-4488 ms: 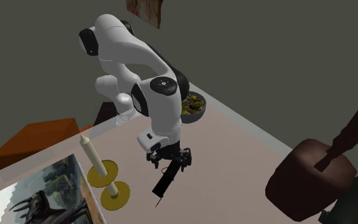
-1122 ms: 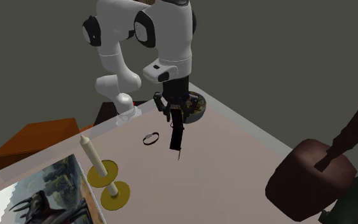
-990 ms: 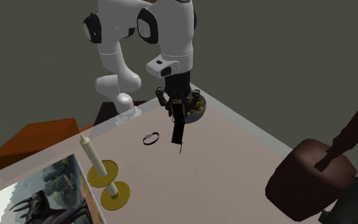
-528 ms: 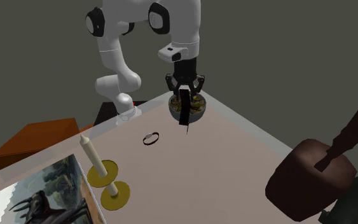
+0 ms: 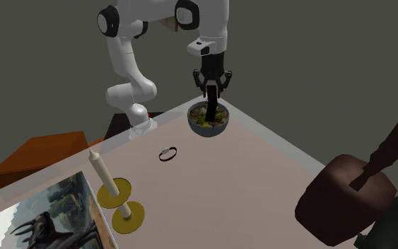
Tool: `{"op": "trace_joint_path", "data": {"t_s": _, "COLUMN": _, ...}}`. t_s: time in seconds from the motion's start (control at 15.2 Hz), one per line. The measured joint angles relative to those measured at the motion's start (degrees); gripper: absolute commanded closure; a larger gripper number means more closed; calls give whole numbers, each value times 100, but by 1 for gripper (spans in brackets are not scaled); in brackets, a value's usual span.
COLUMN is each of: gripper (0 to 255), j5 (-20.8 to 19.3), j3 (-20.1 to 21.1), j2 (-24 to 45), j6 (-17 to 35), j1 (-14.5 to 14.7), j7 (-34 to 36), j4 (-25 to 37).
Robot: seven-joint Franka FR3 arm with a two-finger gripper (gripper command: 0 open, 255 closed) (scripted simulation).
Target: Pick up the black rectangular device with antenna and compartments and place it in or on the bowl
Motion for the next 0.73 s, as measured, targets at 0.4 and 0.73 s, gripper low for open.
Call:
{"op": "trace_joint_path", "data": {"t_s": 0.4, "gripper": 255, "j5": 89, "j3": 49, "j2": -142, "j6": 409, "j1": 63, "j7": 22, "j4": -541}}
{"op": "trace_joint_path", "data": {"t_s": 0.73, "gripper": 255, "j5": 137, "j3": 76, "j2": -221, "j6": 747, "j1": 98, "j7": 11, "j4": -926}}
